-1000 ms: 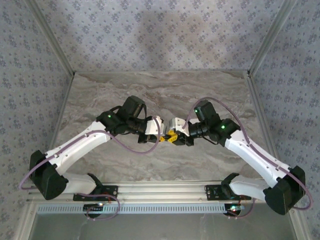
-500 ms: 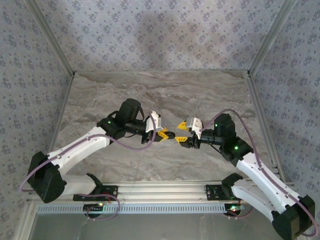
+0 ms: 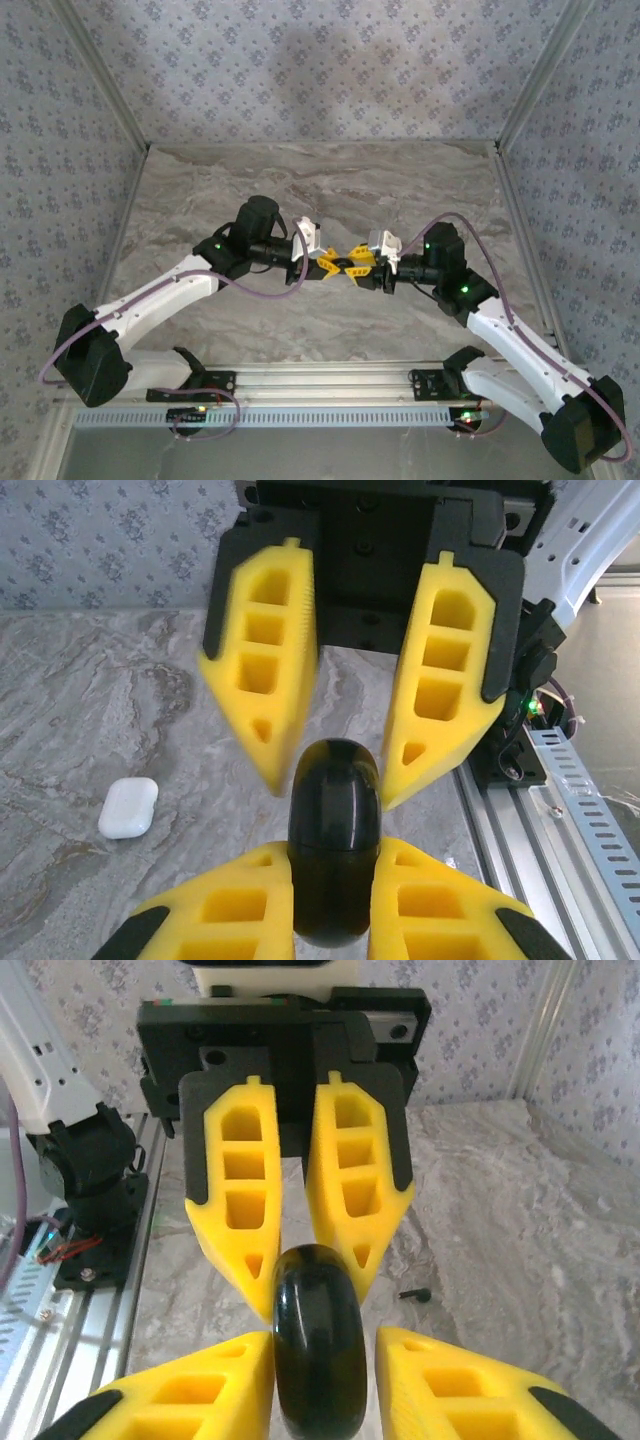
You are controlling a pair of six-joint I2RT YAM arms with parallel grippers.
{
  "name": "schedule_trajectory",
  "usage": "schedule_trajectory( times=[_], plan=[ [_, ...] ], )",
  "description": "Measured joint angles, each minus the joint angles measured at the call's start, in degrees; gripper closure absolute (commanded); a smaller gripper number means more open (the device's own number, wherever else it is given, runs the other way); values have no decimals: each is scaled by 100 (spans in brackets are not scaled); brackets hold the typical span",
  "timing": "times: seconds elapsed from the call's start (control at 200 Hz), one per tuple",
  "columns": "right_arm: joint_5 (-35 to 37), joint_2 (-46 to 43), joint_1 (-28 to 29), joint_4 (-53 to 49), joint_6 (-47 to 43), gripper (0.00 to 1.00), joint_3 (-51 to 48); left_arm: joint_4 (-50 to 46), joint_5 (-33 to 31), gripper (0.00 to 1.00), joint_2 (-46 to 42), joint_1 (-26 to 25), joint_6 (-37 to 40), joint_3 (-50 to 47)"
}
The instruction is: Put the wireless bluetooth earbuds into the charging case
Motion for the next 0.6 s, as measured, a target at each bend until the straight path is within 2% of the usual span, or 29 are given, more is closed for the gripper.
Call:
schedule_trajectory(
  times=[0.075, 0.14, 0.295, 0.6],
  plan=[
    [-31, -9, -2, -4, -57, 87, 2, -15, 31, 87, 0, 20, 0, 2],
    [-48, -11, -7, -61, -118, 89, 15, -33, 44, 84, 0, 28, 2, 2],
    [-63, -24, -11, -428, -417, 89, 195, -122, 66, 57, 0, 17, 146, 22],
    [-20, 199, -11, -1980, -1558, 88, 1193, -1209, -131, 56, 0, 11, 1071, 424]
  ],
)
